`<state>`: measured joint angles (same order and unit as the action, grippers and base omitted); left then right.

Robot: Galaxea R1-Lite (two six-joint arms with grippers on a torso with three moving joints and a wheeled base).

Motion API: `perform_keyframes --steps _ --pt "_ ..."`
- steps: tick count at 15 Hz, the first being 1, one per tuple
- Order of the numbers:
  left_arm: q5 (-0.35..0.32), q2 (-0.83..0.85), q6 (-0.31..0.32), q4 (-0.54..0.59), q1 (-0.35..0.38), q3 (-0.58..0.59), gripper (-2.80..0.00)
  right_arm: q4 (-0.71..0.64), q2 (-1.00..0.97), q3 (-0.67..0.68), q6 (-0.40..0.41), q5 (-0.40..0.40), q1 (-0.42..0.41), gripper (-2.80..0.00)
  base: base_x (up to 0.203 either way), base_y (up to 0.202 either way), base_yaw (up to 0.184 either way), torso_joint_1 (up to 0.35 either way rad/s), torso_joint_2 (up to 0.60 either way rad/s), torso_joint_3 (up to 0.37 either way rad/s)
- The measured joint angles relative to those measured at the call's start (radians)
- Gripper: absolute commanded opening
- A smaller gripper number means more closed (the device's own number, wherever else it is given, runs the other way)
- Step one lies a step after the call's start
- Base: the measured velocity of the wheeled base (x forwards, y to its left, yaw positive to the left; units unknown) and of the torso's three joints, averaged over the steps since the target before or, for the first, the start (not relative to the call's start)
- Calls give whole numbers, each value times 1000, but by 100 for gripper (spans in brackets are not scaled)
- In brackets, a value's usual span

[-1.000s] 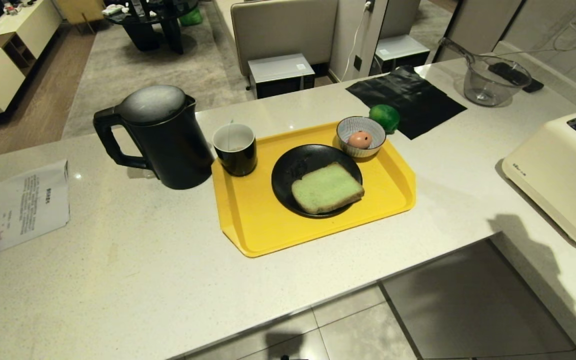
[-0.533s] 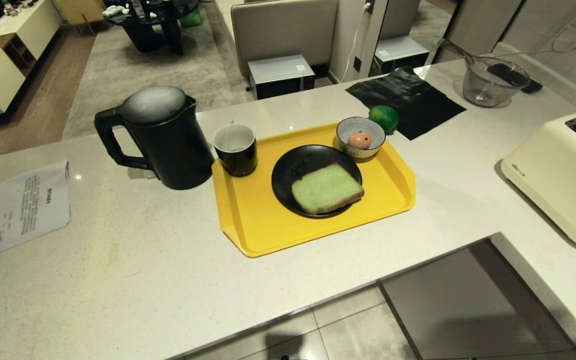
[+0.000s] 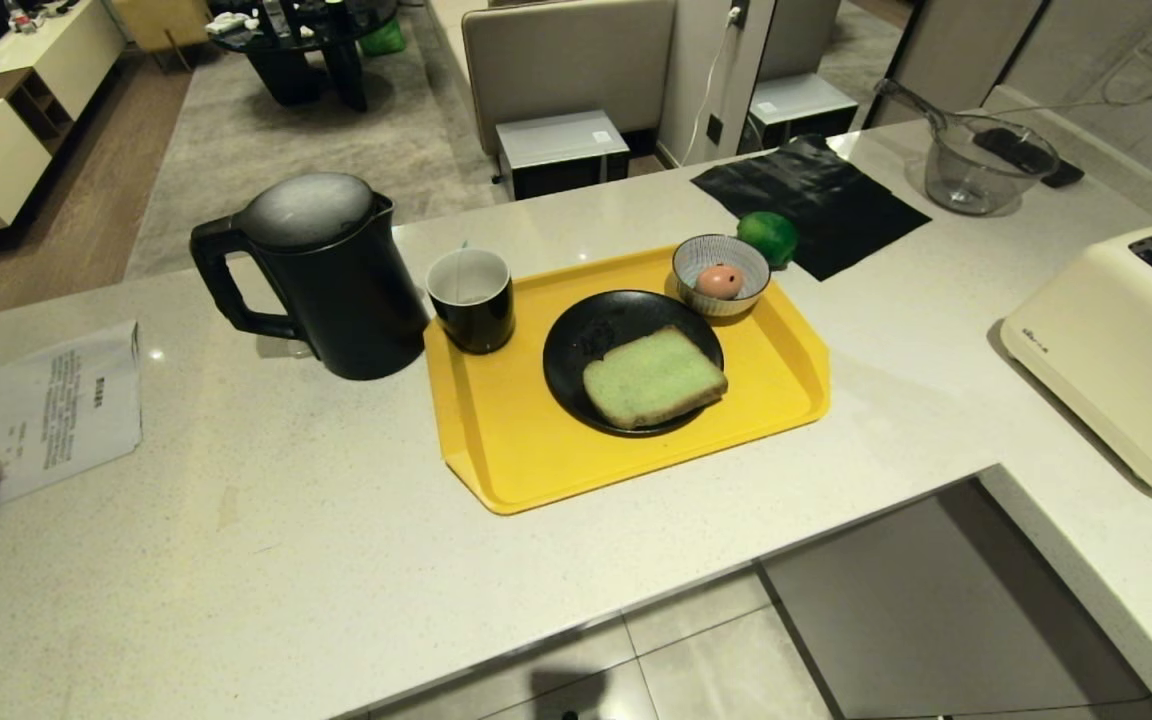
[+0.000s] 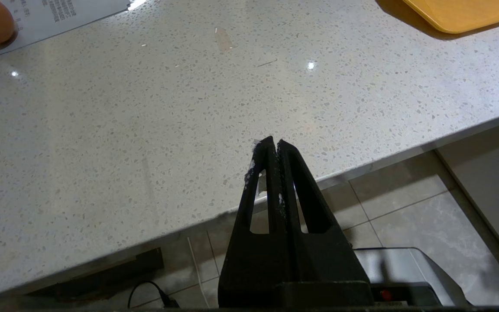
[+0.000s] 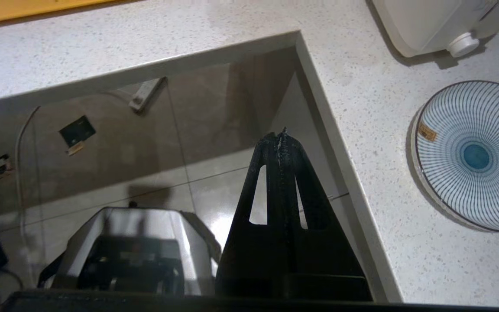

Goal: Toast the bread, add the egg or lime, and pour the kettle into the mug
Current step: Pick up the kettle

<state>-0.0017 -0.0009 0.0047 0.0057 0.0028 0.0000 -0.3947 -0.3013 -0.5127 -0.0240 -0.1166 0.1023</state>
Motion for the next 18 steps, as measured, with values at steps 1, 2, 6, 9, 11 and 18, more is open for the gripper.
perform_keyframes --steps 1,2,6,9,11,18 --pt "0 0 0 0 0 0 -280 66 10 46 14 -7 1 -280 0 0 0 0 0 0" --pt "0 0 -1 0 0 0 -280 143 18 90 39 -10 2 -280 0 0 0 0 0 0" --pt "0 0 0 0 -82 0 -280 538 31 227 152 41 20 -280 0 0 0 0 0 0" --pt "0 0 0 0 -279 0 -280 776 32 357 147 56 32 -280 0 0 0 0 0 0" --pt "0 0 0 0 -274 0 -280 796 33 382 137 57 54 -280 0 0 0 0 0 0" --pt "0 0 0 0 -5 0 -280 798 32 423 8 -43 133 -280 0 0 0 0 0 0"
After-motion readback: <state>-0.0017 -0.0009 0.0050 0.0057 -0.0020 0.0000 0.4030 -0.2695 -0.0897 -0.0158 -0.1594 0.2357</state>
